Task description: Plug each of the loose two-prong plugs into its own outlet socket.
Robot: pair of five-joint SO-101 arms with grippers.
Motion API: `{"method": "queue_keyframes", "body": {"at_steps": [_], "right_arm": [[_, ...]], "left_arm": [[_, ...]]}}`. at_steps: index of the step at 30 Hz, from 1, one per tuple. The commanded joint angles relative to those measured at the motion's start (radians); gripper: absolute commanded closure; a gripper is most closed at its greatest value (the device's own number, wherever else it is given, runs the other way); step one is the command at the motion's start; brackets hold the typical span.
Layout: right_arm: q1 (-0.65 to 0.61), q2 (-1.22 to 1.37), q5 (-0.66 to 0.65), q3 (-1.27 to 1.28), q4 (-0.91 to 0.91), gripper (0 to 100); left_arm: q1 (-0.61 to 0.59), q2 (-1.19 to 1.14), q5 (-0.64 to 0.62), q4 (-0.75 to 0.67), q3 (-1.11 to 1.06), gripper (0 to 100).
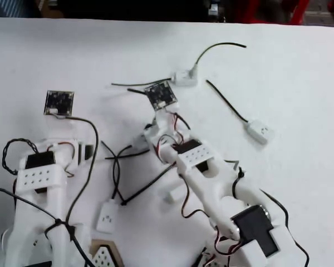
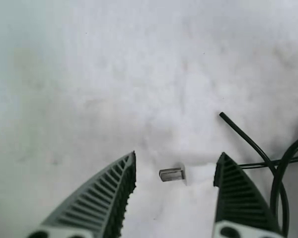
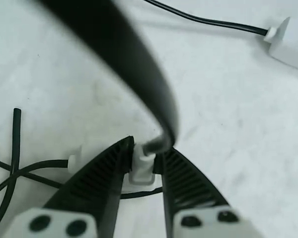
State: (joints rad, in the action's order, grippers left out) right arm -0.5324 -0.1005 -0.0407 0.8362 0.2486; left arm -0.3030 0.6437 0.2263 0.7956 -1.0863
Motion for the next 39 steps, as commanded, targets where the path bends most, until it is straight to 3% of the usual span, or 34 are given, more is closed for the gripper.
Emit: {"method": "queue_keyframes", "body": {"at_steps": [1, 17, 25, 30, 39], "right_arm": [[0.013, 0.005, 0.000, -0.002, 0.021, 98.3], [0.005, 0.088, -0.072, -0.021, 0.090, 98.3], [-0.018, 0.176, -0.072, -0.175, 0.269, 98.2], [0.031, 0.081, -0.063, -0.222, 0.265, 98.2], [0.188, -0.015, 0.143, -0.405, 0.208, 98.2]], "left_arm": [[-0.008, 0.039, -0.003, -0.017, 0.005, 75], [-0.008, 0.039, -0.003, -0.017, 0.005, 75], [-0.008, 0.039, -0.003, -0.017, 0.005, 75], [-0.008, 0.038, -0.003, -0.017, 0.005, 75], [-0.008, 0.039, -0.003, -0.017, 0.005, 75]]}}
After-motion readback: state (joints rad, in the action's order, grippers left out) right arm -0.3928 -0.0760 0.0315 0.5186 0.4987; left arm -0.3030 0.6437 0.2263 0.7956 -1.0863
